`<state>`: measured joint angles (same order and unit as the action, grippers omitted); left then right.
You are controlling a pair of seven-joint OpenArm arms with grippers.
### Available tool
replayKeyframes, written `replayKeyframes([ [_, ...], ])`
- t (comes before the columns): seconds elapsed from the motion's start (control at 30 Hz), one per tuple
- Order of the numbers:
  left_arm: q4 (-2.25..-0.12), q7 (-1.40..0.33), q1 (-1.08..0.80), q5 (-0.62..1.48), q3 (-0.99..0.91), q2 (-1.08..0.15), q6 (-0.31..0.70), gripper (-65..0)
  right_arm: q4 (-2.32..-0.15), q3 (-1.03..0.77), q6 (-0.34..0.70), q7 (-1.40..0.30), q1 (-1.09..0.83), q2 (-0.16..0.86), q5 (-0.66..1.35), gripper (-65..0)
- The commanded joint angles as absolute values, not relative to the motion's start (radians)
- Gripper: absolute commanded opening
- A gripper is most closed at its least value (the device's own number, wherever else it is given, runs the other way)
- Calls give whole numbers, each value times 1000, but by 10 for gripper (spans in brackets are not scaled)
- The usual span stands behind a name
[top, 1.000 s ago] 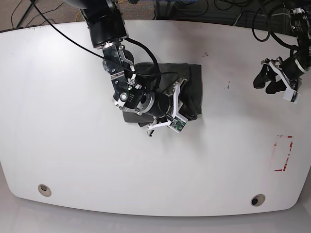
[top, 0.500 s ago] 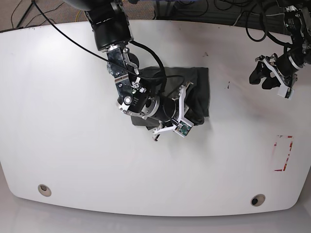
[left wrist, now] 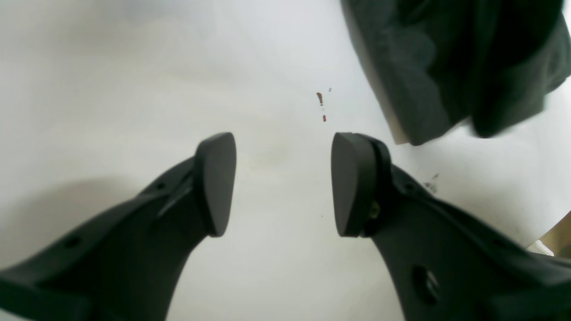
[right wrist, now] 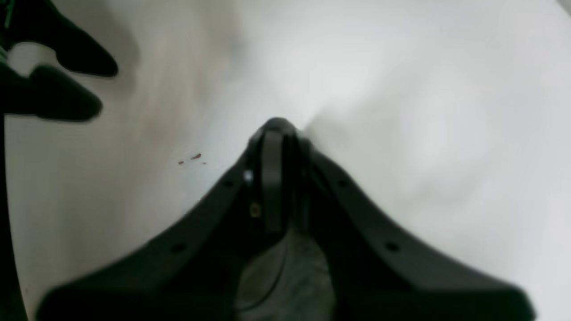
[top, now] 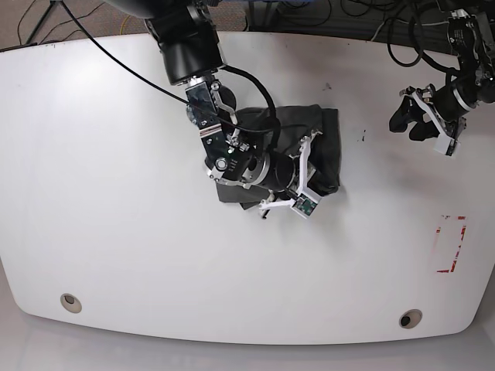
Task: Layout the t-shirt on the table in an organized manner, then fold the t-shirt properly
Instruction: 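Press and tuck the folded bundle with the right gripper to flatten it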
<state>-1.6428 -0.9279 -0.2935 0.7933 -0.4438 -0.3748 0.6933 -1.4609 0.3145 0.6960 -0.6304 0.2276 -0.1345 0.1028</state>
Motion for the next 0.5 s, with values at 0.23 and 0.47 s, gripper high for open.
replayKeyframes([
  [0.23,-1661,-911,-288,811,-426,-372,698,-331,-1425,314,532,-455,254,-157,125,-228],
  [0.47,-1662,-911,-285,811,-366,-372,698,-331,-1527,309,466,-456,246,-157,124,-197],
])
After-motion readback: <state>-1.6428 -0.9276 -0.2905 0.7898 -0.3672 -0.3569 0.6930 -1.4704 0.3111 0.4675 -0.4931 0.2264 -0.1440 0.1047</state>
